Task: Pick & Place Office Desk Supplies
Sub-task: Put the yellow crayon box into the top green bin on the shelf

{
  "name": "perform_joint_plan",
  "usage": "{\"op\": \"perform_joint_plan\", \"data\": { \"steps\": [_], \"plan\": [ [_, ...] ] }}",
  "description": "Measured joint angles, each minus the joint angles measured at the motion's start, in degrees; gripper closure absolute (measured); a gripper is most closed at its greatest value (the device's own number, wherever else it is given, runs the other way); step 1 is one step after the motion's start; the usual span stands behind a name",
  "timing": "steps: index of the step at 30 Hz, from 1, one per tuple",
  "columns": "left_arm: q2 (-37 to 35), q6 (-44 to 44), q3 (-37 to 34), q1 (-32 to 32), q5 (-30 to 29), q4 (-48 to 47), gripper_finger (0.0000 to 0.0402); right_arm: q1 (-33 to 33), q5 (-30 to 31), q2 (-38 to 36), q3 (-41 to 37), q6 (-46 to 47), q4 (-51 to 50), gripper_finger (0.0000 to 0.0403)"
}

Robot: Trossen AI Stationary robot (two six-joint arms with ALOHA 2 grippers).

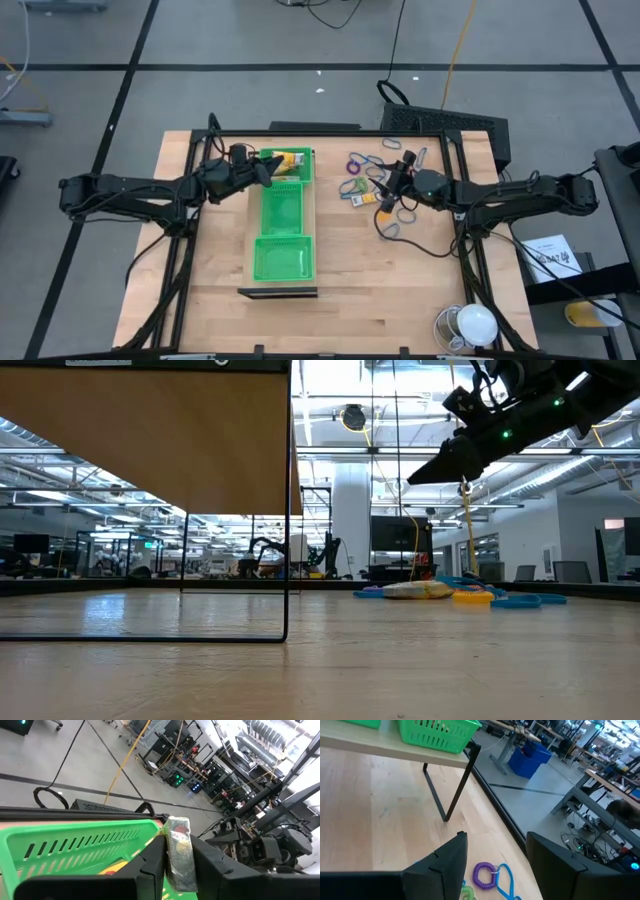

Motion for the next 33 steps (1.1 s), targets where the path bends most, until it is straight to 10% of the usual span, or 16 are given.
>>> {"op": "perform_joint_plan", "data": {
  "steps": [12,25,33],
  "plan": [
    [0.0,1.6,0.0,0.0,0.7,0.0,0.0317,0.0,0.0,0.0,0.0,-0.1,0.1,0.0211],
    [0.0,20.8,0.1,0.0,14.3,6.5,0.0336,0.0,0.0,0.0,0.0,-0.3,0.1,0.0211],
    [0.0,15.5,0.1,1.6,13.7,3.4,0.0225,0.0,0.0,0.0,0.0,-0.3,0.1,0.0211]
  ]
}}
